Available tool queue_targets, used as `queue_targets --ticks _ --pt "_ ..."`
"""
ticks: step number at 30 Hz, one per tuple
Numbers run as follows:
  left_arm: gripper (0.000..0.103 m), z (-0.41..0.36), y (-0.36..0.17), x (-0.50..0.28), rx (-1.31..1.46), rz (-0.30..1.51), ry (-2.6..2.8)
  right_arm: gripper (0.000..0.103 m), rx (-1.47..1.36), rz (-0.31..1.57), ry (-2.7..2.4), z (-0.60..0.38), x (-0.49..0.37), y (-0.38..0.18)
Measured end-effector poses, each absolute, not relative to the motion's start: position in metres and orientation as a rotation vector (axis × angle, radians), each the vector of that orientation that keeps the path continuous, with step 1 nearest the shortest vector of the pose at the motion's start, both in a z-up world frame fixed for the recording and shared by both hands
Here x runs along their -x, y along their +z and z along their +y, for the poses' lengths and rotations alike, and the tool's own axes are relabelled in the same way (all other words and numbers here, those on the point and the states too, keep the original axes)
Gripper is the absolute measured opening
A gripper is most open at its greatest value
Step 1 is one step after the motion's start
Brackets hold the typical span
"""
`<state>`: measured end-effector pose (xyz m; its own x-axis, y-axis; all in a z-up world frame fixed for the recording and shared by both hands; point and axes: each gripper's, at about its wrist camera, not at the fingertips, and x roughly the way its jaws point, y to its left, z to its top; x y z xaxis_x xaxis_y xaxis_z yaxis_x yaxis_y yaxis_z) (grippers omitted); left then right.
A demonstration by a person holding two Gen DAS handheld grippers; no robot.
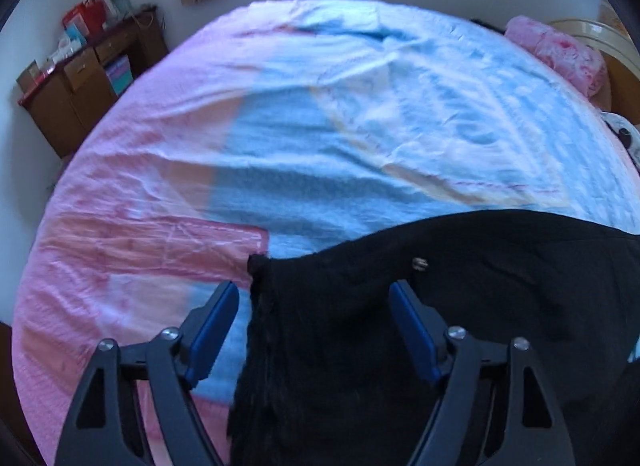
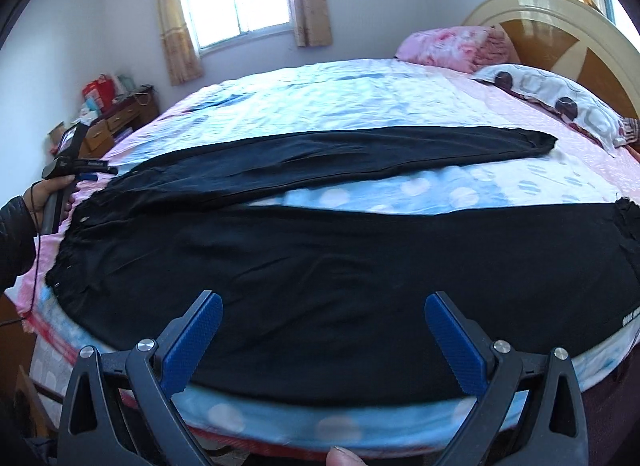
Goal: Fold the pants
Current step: 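Grasp the pants waistband with the left tool while the right tool grasps a leg hem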
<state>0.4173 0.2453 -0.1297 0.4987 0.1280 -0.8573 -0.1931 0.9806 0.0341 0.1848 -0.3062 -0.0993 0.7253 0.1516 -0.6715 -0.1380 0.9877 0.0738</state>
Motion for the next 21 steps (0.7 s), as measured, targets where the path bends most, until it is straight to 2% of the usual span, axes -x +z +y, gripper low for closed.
queue_targets --ticks 5,7,9,10,11,14,16,21 --pt "0.075 0.251 -0.149 -0.425 0.1 1.071 0.148 0.102 -0.063 0.763 0.12 -0.346 -0.222 -0.09" --pt "0.073 0.254 -0.148 -0.424 0.117 1.074 0.128 0.099 -0.1 0.771 0.105 -0.368 -0.24 -0.084" --pt "0.064 0.258 -0.147 -0.425 0.134 1.08 0.115 0.081 -0.122 0.779 0.091 -0.389 -0.258 -0.077" --pt "0.056 0.259 -0.146 -0.425 0.133 1.085 0.108 0.066 -0.135 0.793 0.082 -0.401 -0.268 -0.074" --pt "0.048 0.259 -0.146 -0.427 0.127 1.091 0.098 0.06 -0.152 0.797 0.068 -0.416 -0.281 -0.069" --pt "0.034 0.253 -0.141 -0.428 0.099 1.102 0.062 0.059 -0.162 0.789 -0.006 -0.457 -0.314 -0.055" --pt "0.031 0.246 -0.141 -0.432 0.073 1.107 0.06 0.059 -0.171 0.798 -0.05 -0.484 -0.336 -0.05" --pt "0.031 0.245 -0.146 -0.435 0.06 1.099 0.056 0.059 -0.304 0.862 -0.125 -0.558 -0.408 -0.047"
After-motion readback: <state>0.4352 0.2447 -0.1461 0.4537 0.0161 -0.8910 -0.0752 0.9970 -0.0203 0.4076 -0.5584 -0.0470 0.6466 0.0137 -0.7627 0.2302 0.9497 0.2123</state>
